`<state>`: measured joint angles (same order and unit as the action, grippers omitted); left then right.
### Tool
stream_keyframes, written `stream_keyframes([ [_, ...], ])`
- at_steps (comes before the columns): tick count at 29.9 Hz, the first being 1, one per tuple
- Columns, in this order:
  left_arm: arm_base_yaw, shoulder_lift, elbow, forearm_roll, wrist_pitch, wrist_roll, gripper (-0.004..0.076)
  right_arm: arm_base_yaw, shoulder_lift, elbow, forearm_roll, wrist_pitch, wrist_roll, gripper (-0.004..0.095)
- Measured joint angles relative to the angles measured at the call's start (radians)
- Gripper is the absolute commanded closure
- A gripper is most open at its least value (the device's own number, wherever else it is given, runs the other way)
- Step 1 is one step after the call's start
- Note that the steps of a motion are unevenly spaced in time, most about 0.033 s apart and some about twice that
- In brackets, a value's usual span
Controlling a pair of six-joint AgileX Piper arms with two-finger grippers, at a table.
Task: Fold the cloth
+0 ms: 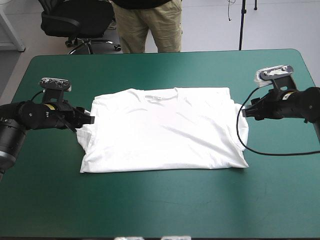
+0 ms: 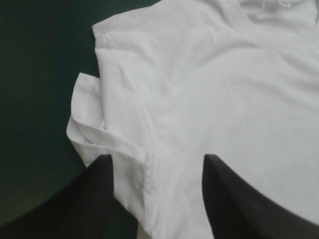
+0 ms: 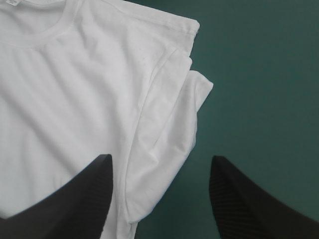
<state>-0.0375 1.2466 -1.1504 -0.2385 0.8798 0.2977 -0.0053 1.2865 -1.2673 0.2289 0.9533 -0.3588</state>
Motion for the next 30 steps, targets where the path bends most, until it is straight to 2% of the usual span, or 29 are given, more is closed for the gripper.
stream_keyframes([
  [5, 0.0, 0.017, -0.001, -0.025, -0.008, 0.013, 0.0325, 0.0, 0.165, -0.003, -0.021, -0.043, 0.004, 0.0431],
  [10, 0.0, 0.018, -0.001, -0.027, -0.012, 0.02, 0.0325, 0.0, 0.338, -0.012, -0.023, -0.12, 0.004, 0.044],
  [16, 0.0, 0.018, -0.001, -0.027, -0.013, 0.026, 0.0327, 0.0, 0.526, -0.073, -0.023, -0.142, 0.004, 0.0463],
  [19, 0.0, 0.018, -0.001, -0.027, -0.013, 0.027, 0.0327, 0.0, 0.586, -0.105, -0.023, -0.145, 0.006, 0.0597],
  [23, 0.0, 0.018, -0.001, -0.027, -0.009, 0.032, 0.0328, 0.0, 0.611, -0.128, -0.026, -0.153, 0.006, 0.0922],
  [30, 0.0, 0.018, -0.001, -0.027, -0.009, 0.035, 0.0391, 0.0, 0.611, -0.13, -0.036, -0.144, -0.009, 0.0911],
])
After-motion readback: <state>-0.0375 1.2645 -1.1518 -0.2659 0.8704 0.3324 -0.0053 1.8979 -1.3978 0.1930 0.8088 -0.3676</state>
